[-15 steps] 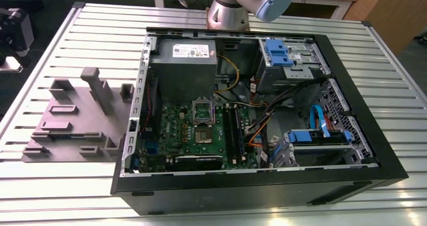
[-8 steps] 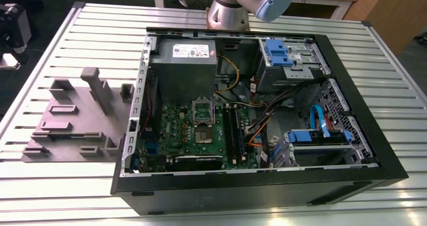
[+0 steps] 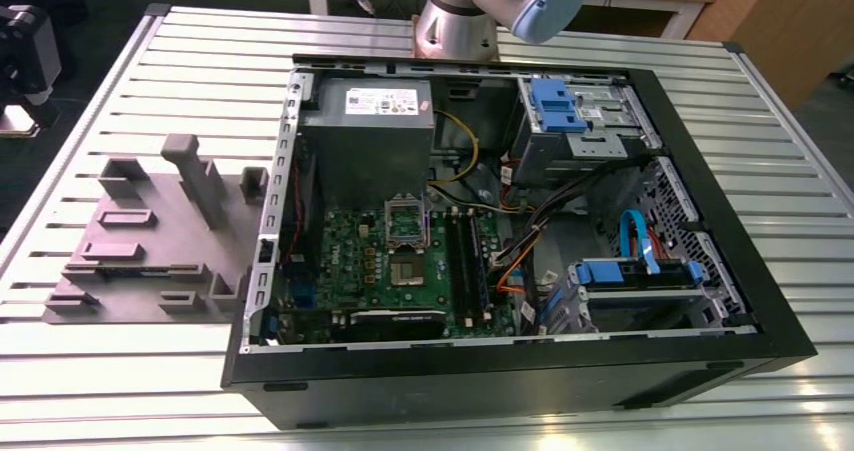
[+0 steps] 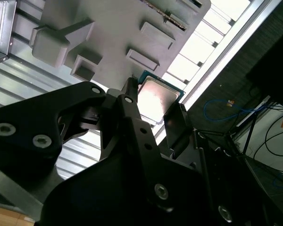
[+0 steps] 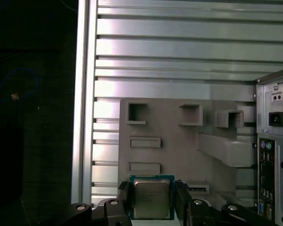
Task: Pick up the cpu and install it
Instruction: 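Pick up the cpu and move it towards the insertion slot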
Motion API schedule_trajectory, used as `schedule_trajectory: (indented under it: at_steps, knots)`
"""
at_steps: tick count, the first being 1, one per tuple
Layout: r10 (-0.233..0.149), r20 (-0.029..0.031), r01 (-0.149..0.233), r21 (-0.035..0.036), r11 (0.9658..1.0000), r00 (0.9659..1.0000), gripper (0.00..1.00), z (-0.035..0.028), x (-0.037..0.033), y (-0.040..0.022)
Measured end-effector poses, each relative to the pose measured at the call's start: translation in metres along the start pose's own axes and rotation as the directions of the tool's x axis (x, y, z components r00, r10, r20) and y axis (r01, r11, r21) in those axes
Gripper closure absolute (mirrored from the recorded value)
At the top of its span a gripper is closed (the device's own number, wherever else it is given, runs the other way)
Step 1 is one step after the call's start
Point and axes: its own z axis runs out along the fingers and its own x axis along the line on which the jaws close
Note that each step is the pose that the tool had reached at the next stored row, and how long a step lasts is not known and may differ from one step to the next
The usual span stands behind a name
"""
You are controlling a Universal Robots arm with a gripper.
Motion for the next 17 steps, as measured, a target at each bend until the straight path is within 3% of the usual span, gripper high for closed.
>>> schedule_trajectory:
  at_steps: [9,17]
  knots:
    - [0.000,-0.0002,0.000,0.0001,1.0000,1.0000,0.53,-0.0057,0.0000,0.0002]
    - [0.000,0.0000,0.000,0.0000,1.0000,1.0000,0.53,-0.0063,-0.0003,0.0002]
